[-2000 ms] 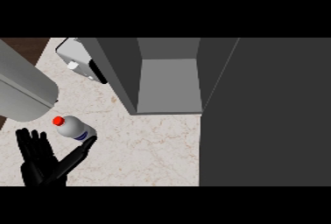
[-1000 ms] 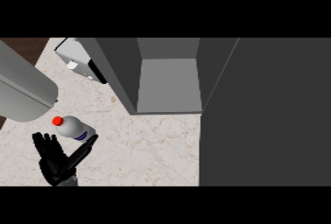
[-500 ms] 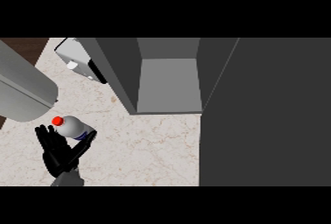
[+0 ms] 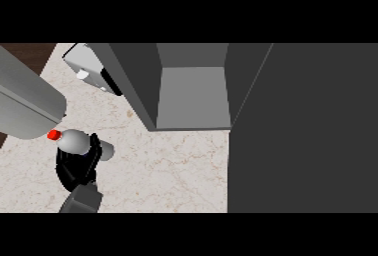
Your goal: Pick up the bottled water, place it into the cabinet and close the cabinet
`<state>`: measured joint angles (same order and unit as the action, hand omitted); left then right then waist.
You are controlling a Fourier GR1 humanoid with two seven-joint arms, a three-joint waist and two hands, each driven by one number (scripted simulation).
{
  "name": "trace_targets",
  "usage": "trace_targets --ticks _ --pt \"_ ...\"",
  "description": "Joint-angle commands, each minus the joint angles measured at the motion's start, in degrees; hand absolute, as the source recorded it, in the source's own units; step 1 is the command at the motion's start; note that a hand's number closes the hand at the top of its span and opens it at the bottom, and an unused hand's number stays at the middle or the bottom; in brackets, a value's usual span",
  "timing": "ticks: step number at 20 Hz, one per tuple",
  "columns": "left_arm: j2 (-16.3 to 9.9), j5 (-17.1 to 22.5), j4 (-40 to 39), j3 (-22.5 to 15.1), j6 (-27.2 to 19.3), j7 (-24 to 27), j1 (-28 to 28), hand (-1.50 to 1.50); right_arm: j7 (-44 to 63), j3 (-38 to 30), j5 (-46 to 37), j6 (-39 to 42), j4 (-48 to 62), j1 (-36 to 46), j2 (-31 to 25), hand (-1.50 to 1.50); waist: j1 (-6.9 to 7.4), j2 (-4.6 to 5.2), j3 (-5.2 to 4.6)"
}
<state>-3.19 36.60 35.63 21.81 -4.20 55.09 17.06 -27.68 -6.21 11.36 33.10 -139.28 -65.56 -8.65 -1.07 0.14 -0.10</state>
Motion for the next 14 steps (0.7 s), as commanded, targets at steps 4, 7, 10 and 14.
trace_targets --ticks 4,7,10,14 --pt "0.10 -1.78 0.12 -0.23 -3.28 5.94 1.68 1.50 4.65 0.39 3.32 -1.31 -6.02 2.27 0.83 -1.50 0.85 0.01 0.05" --pt "-0.87 -4.98 -0.99 -4.83 3.97 2.83 0.55 1.50 2.83 -1.68 6.33 0.58 -8.47 -2.02 -0.09 -1.50 0.17 -0.09 0.02" --pt "0.08 -10.31 -0.92 -13.31 11.74 -1.98 0.32 1.50 1.41 1.06 2.52 -0.64 -4.46 0.97 1.24 -1.50 0.16 -0.14 0.03" --pt "1.90 -13.59 0.95 -18.00 14.37 -1.14 -0.77 1.50 1.61 -0.14 5.14 0.64 -7.63 -1.87 -0.03 -1.50 0.30 -0.25 0.04"
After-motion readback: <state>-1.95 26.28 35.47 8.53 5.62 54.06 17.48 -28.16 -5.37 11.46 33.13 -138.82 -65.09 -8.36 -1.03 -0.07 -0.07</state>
